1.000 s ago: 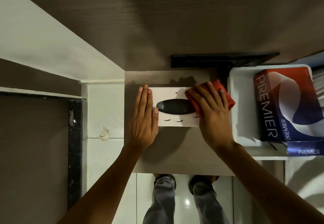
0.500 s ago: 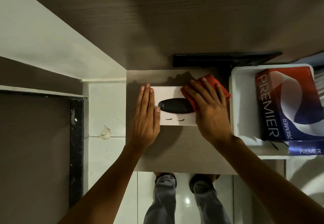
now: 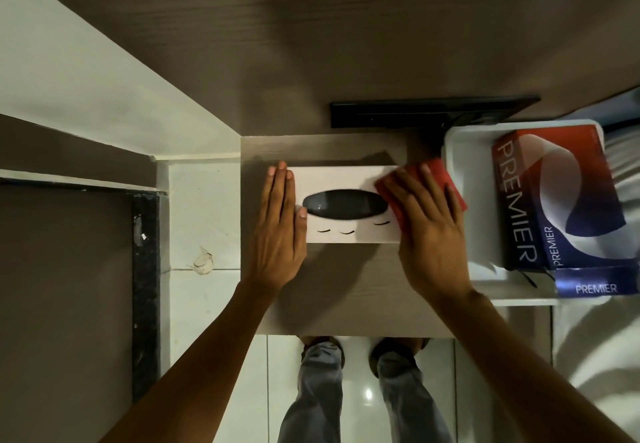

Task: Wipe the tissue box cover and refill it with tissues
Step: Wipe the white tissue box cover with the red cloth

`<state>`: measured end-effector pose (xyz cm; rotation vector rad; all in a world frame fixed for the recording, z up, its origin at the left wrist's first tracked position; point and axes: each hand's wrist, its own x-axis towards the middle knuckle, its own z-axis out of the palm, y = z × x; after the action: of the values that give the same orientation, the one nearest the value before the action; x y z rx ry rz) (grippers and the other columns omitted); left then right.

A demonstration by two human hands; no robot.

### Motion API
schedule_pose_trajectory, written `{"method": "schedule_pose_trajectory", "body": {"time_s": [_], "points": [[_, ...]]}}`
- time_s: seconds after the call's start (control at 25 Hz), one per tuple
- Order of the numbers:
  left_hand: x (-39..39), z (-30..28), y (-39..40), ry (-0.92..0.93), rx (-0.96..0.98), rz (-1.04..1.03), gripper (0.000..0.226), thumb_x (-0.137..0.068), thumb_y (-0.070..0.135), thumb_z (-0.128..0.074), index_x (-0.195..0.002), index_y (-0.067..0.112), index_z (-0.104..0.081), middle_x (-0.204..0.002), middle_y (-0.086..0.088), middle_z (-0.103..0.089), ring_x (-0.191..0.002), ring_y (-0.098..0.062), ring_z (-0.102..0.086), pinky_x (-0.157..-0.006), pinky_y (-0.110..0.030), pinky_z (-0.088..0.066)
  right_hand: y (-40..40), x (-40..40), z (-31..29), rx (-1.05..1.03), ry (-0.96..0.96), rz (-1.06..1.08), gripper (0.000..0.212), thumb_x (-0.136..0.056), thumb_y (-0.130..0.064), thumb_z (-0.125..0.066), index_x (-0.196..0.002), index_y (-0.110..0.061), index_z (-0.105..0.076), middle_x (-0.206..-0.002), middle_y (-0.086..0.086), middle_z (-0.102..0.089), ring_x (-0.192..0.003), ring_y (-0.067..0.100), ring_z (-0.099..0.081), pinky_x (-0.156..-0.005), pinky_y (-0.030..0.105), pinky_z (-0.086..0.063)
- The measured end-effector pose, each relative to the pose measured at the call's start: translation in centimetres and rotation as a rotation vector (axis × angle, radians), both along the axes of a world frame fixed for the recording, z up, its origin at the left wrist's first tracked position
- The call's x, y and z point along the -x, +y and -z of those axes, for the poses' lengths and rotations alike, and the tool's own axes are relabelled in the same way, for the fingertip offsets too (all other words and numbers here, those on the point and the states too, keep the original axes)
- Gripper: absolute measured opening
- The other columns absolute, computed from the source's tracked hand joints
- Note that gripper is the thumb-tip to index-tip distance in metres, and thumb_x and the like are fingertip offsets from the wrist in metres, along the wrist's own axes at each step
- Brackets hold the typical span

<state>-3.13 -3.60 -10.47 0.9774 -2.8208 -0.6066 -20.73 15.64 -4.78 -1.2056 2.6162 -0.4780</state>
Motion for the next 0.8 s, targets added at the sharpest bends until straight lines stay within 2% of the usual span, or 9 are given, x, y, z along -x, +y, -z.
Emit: {"method": "schedule_pose_trajectory", "body": {"time_s": [0.12,0.2,0.28,0.36,0.48,0.56,0.6,0.72,0.8], "points": [[0.2,-0.5,0.2,0.003,-0.04,-0.026,0.064,-0.116,0.04,-0.021,-0.17,0.005,-0.019,-0.181,-0.007,-0.012,-0.17,-0.023,-0.006,-0.138,-0.029,-0.005,3.1,-3.3,0.2,0.002,-0.041,-0.142,0.067,-0.095,-0.007,-0.057,-0.157,-0.026,-0.038,-0.168,0.0,-0.029,-0.159,0.024,-0.011,-0.125,0.062,-0.011],[0.3,-0.6,0.2,0.035,-0.048,-0.016,0.062,-0.116,0.033,-0.026,-0.169,0.002,-0.021,-0.181,-0.01,-0.014,-0.17,-0.025,-0.008,-0.138,-0.03,-0.006,3.8,-3.8,0.5,-0.021,-0.036,-0.326,0.071,-0.092,-0.01,-0.059,-0.157,-0.027,-0.037,-0.168,-0.001,-0.028,-0.159,0.023,-0.011,-0.127,0.059,-0.007],[0.2,-0.6,0.0,0.055,-0.05,-0.002,0.06,-0.115,0.025,-0.032,-0.168,0.001,-0.022,-0.18,-0.011,-0.016,-0.169,-0.027,-0.01,-0.138,-0.031,-0.007,3.8,-2.3,0.8,-0.037,-0.006,-0.446,0.074,-0.09,-0.01,-0.059,-0.158,-0.028,-0.035,-0.169,0.0,-0.026,-0.159,0.022,-0.011,-0.126,0.06,-0.01],[0.2,-0.6,0.1,0.044,-0.047,-0.006,0.06,-0.114,0.024,-0.034,-0.168,0.001,-0.022,-0.18,-0.011,-0.016,-0.169,-0.027,-0.01,-0.137,-0.029,-0.006,3.8,-0.9,1.1,-0.037,0.024,-0.367,0.073,-0.092,-0.004,-0.057,-0.159,-0.027,-0.035,-0.17,0.001,-0.024,-0.159,0.023,-0.011,-0.124,0.063,-0.014],[0.2,-0.5,0.2,0.029,-0.034,-0.025,0.06,-0.115,0.029,-0.03,-0.169,0.003,-0.023,-0.18,-0.01,-0.016,-0.169,-0.026,-0.011,-0.137,-0.028,-0.005,3.3,-1.9,1.0,0.021,-0.023,-0.022,0.064,-0.098,-0.003,-0.051,-0.157,-0.022,-0.038,-0.169,0.003,-0.026,-0.159,0.026,-0.011,-0.123,0.064,-0.015],[0.1,-0.4,0.2,0.035,-0.031,-0.016,0.06,-0.115,0.031,-0.028,-0.169,0.003,-0.022,-0.18,-0.009,-0.016,-0.169,-0.025,-0.01,-0.137,-0.029,-0.006,2.7,-4.3,0.8,0.053,-0.059,0.006,0.061,-0.098,-0.005,-0.044,-0.157,-0.022,-0.039,-0.169,0.003,-0.027,-0.159,0.027,-0.011,-0.124,0.064,-0.014],[0.1,-0.4,0.1,0.037,-0.03,-0.012,0.06,-0.116,0.031,-0.027,-0.169,0.004,-0.021,-0.181,-0.008,-0.015,-0.17,-0.025,-0.009,-0.138,-0.03,-0.007,2.6,-5.2,0.8,0.046,-0.067,-0.051,0.063,-0.097,-0.006,-0.044,-0.157,-0.023,-0.038,-0.169,0.002,-0.027,-0.159,0.027,-0.011,-0.124,0.064,-0.013],[0.1,-0.4,0.1,0.032,-0.011,-0.008,0.06,-0.116,0.033,-0.023,-0.169,0.004,-0.02,-0.181,-0.008,-0.014,-0.17,-0.024,-0.008,-0.138,-0.029,-0.006,3.1,-5.4,0.8,-0.014,-0.027,-0.359,0.074,-0.089,-0.01,-0.058,-0.158,-0.027,-0.036,-0.169,0.001,-0.025,-0.159,0.025,-0.012,-0.126,0.062,-0.011],[0.1,-0.4,0.1,0.039,0.002,-0.001,0.06,-0.116,0.031,-0.026,-0.169,0.003,-0.021,-0.18,-0.009,-0.015,-0.17,-0.025,-0.009,-0.137,-0.027,-0.004,3.8,-4.1,1.0,-0.045,0.015,-0.446,0.078,-0.087,-0.009,-0.059,-0.158,-0.027,-0.035,-0.17,0.001,-0.023,-0.159,0.024,-0.01,-0.126,0.061,-0.011]]}}
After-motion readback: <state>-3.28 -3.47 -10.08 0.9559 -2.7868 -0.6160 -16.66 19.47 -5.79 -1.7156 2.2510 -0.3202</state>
